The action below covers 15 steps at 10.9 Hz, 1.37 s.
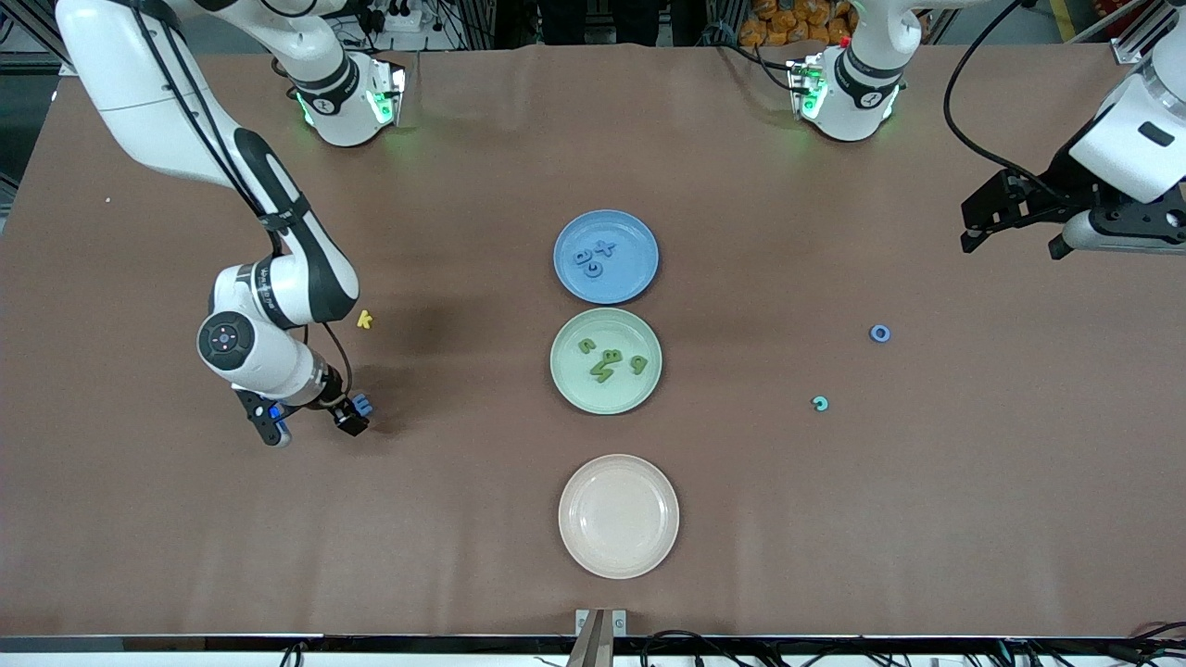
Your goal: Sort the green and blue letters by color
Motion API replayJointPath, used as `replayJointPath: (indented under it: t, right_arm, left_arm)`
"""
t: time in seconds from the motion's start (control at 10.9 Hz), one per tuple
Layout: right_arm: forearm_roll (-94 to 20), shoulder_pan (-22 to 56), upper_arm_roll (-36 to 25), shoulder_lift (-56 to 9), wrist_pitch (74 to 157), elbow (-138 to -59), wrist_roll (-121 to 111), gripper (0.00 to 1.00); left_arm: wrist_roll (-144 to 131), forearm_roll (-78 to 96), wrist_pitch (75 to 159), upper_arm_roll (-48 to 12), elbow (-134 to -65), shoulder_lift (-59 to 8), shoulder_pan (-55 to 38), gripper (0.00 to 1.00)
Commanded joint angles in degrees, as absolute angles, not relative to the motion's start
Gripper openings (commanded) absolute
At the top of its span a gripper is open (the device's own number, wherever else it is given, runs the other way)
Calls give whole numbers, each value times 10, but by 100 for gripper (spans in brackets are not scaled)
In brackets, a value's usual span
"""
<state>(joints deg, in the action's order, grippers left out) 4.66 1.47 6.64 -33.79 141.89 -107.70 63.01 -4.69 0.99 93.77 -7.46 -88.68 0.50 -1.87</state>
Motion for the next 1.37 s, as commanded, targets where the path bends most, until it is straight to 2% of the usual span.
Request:
replayJointPath:
  t: [0.0, 0.55, 0.73, 0.82, 1.01, 1.28]
  right_arm:
    - [53, 20, 61, -355, 1439, -1073, 643, 100]
    - [54, 29, 59, -367, 1455, -1073, 651, 99]
    - [56, 30, 59, -367, 1455, -1075, 651, 70]
    - [56, 30, 59, -367, 1455, -1076, 650, 61]
    - [56, 30, 60, -367, 1455, -1077, 644, 45]
    - [56, 31, 60, -367, 1455, -1078, 642, 31]
  left_arm:
    - [-55, -17, 929, -77, -916, 26, -15, 100]
    - [-61, -26, 914, -77, -911, 25, -15, 100]
    - [-75, -26, 914, -77, -911, 25, -17, 100]
    - [-76, -26, 914, -77, -911, 26, -17, 100]
    - [-77, -20, 914, -77, -909, 25, -14, 100]
    - [-78, -20, 914, -78, -909, 25, -18, 100]
